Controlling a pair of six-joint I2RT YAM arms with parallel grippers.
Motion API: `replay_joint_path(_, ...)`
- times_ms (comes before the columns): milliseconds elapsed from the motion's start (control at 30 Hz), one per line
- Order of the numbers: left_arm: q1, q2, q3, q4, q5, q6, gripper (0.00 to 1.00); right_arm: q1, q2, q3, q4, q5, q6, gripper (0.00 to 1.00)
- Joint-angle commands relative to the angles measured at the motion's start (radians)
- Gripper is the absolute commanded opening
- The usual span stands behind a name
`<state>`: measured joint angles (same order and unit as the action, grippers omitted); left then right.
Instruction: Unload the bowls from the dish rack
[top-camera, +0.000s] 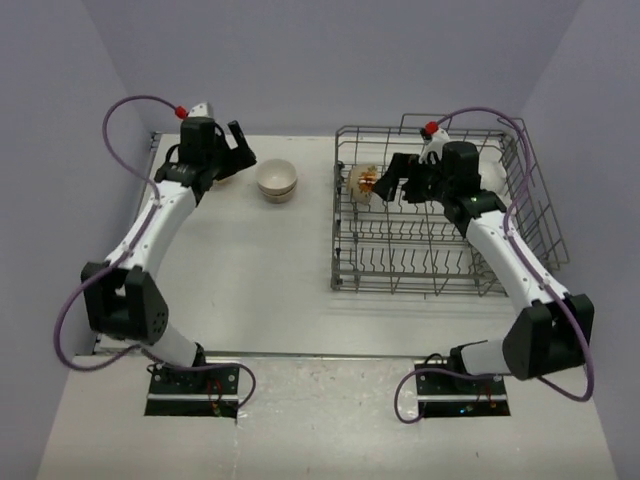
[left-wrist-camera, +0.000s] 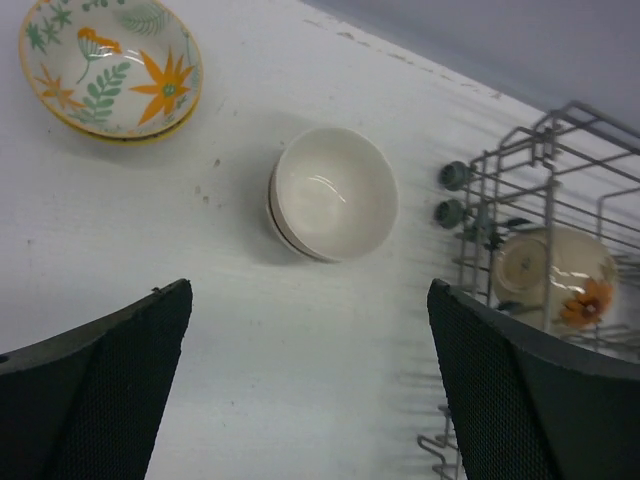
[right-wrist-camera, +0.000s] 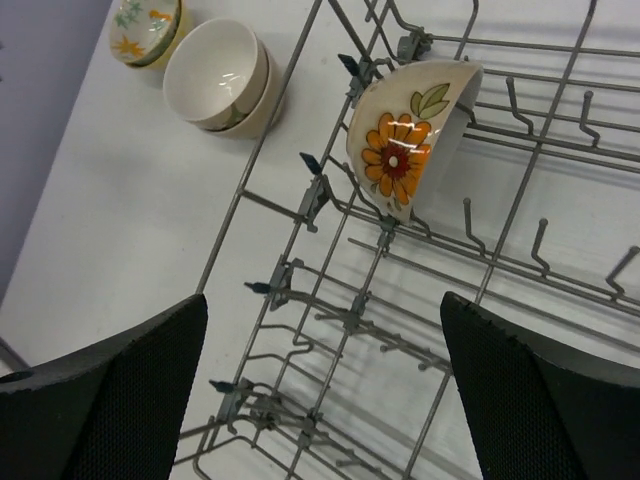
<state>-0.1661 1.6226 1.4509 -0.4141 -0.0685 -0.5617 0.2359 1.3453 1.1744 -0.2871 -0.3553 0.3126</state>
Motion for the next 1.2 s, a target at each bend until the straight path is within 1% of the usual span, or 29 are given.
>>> replay_joint_path(0, -0.010, -0.274, -0.168, 0.039, 0.099, -0.017, 1.00, -0.058, 0.093, 0.094, 0.146, -0.203, 0.091, 0.99)
replay_joint_path(33, -0.015, -0.384, -0.214, 0.047, 0.114, -0.009, 1.00, -0.070, 0.124, 0.111, 0.149, -0.252, 0.098, 0.99)
replay_joint_path(67, -0.016, -0.432, -0.253, 0.052, 0.131, -0.004, 1.00, -0.082, 0.184, 0.128, 0.157, -0.270, 0.098, 0.99)
replay_joint_path(100, -0.018, -0.478, -0.320, 0.061, 0.177, 0.008, 1.00, -0.104, 0.211, 0.152, 0.163, -0.293, 0.100, 0.99)
replay_joint_path(133, -0.019, -0.556, -0.345, 0.057, 0.190, 0.041, 1.00, -0.116, 0.242, 0.168, 0.163, -0.345, 0.109, 0.98)
replay_joint_path(167, -0.019, -0.590, -0.363, 0.049, 0.203, 0.060, 1.00, -0.144, 0.303, 0.197, 0.166, -0.368, 0.118, 0.97)
replay_joint_path(200, -0.019, -0.624, -0.394, 0.035, 0.232, 0.081, 1.00, -0.155, 0.331, 0.211, 0.170, -0.385, 0.128, 0.95)
replay_joint_path(233, -0.021, -0.689, -0.409, 0.026, 0.242, 0.126, 1.00, -0.162, 0.357, 0.223, 0.177, -0.407, 0.141, 0.90)
replay_joint_path(267, -0.021, -0.719, -0.422, 0.017, 0.245, 0.146, 1.00, -0.171, 0.406, 0.232, 0.199, -0.453, 0.154, 0.88)
replay_joint_path(300, -0.021, -0.748, -0.447, 0.000, 0.242, 0.166, 1.00, -0.178, 0.426, 0.252, 0.204, -0.465, 0.160, 0.87)
replay_joint_path(367, -0.021, -0.817, -0.493, -0.012, 0.217, 0.216, 1.00, -0.179, 0.463, 0.278, 0.200, -0.459, 0.160, 0.86)
replay_joint_path(400, -0.021, -0.849, -0.510, -0.017, 0.182, 0.230, 1.00, -0.181, 0.492, 0.284, 0.194, -0.453, 0.158, 0.86)
replay_joint_path(467, -0.021, -0.872, -0.564, -0.003, 0.156, 0.230, 1.00, -0.181, 0.517, 0.291, 0.197, -0.455, 0.158, 0.83)
replay_joint_path(500, -0.019, -0.882, -0.579, 0.007, 0.160, 0.230, 1.00, -0.181, 0.537, 0.292, 0.200, -0.461, 0.170, 0.81)
replay_joint_path(600, -0.019, -0.865, -0.626, 0.031, 0.180, 0.233, 1.00, -0.181, 0.572, 0.271, 0.259, -0.493, 0.210, 0.80)
replay_joint_path(733, -0.019, -0.837, -0.632, 0.005, 0.194, 0.244, 1.00, -0.179, 0.639, 0.291, 0.281, -0.562, 0.232, 0.74)
replay_joint_path(833, -0.019, -0.863, -0.650, 0.023, 0.210, 0.241, 1.00, -0.181, 0.681, 0.306, 0.335, -0.625, 0.258, 0.72)
replay_joint_path(867, -0.019, -0.866, -0.653, 0.026, 0.213, 0.241, 1.00, -0.179, 0.693, 0.320, 0.350, -0.640, 0.269, 0.69)
replay_joint_path(933, -0.019, -0.869, -0.653, 0.024, 0.213, 0.241, 1.00, -0.179, 0.735, 0.358, 0.336, -0.683, 0.272, 0.65)
replay_joint_path(1167, -0.019, -0.859, -0.653, 0.028, 0.234, 0.241, 1.00, -0.179, 0.778, 0.399, 0.325, -0.757, 0.255, 0.61)
